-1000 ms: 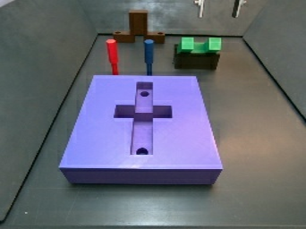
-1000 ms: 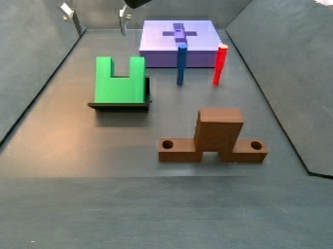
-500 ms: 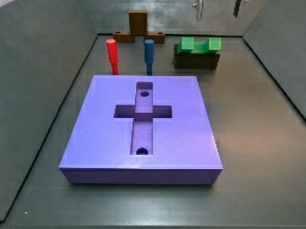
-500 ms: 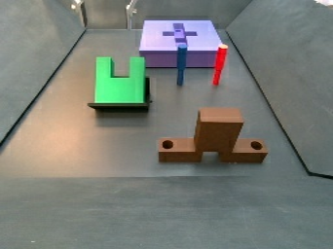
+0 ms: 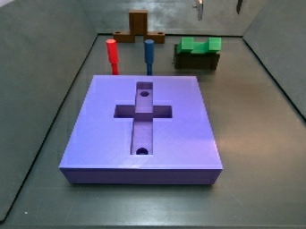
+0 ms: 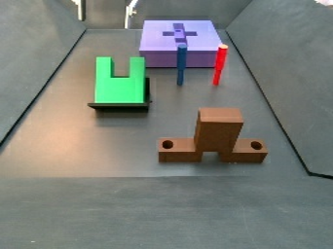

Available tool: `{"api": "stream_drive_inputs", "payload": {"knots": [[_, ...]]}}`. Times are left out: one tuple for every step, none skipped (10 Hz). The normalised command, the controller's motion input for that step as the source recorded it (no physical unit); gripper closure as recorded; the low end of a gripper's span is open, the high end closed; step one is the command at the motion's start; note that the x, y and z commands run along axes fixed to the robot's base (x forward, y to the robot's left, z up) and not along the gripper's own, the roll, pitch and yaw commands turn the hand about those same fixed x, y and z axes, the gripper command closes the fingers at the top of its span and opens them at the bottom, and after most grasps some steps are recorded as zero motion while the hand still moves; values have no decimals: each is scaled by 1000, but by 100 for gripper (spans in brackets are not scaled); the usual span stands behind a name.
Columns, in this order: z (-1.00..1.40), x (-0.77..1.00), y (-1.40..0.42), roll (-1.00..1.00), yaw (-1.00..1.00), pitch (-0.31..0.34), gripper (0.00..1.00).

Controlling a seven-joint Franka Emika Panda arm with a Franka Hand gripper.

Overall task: Pick up the green object. Move up. Place the green object on the fixture. Regrasp the green object. Move to above the board. Insert the green object.
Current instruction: Regrasp the green object.

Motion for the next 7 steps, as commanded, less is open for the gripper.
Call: {"api": "stream_drive_inputs", "payload": {"knots": [[0,406,-6,911,-83,706,0],[0,374,0,926,-57,751,0],[109,169,0,763,-80,974,0],[109,277,0,663,0,1000,0],[20,429,-3,666,0,1000,0],[-446,489,0,300,106,657,0],[-391,417,100,-71,260,106,0]]}}
